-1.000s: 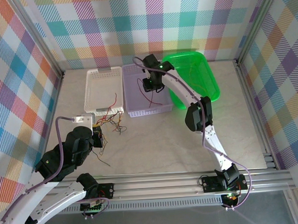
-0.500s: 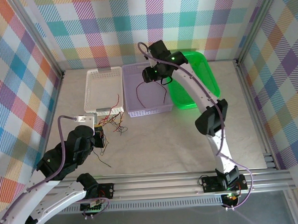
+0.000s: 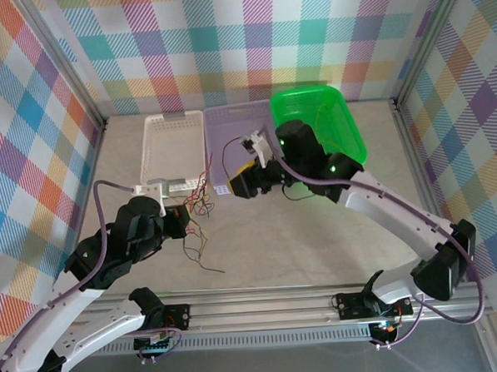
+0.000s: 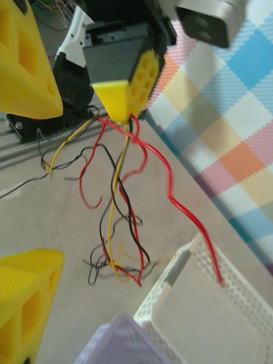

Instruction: Untangle the cables

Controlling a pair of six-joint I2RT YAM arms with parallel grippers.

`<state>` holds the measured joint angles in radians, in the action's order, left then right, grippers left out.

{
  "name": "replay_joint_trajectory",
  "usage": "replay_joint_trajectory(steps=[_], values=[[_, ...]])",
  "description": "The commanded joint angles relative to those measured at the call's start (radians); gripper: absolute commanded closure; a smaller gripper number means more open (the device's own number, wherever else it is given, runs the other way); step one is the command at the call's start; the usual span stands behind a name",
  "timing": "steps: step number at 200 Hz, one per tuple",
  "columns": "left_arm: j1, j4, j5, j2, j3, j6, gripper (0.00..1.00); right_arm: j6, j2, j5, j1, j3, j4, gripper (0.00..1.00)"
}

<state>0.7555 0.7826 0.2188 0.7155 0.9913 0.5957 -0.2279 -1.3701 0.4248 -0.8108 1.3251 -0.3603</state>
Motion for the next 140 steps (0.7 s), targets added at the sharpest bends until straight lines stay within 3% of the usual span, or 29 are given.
replay_joint_trajectory(steps=[1,58,102,117,140], values=[[-0.008,-0.12,-0.076,0.022,-0.015,0.127,1.0,-0.044,0.045,0.047,-0.053,-0.141,0.227,0.38],[-0.009,-0.21,-0.139,0.073,-0.026,0.196,1.0,-0.087,0.008,-0.017,-0.16,-0.291,0.42,0.41],[-0.009,-0.236,-0.169,0.071,-0.05,0.233,1.0,-0.048,-0.051,-0.122,-0.2,-0.277,0.424,0.44],[-0.009,-0.233,-0.169,0.067,-0.053,0.234,1.0,-0.044,-0.059,-0.133,-0.202,-0.279,0.423,0.48],[-0.01,-0.227,-0.162,0.06,-0.054,0.233,1.0,-0.045,-0.062,-0.129,-0.203,-0.279,0.416,0.61]])
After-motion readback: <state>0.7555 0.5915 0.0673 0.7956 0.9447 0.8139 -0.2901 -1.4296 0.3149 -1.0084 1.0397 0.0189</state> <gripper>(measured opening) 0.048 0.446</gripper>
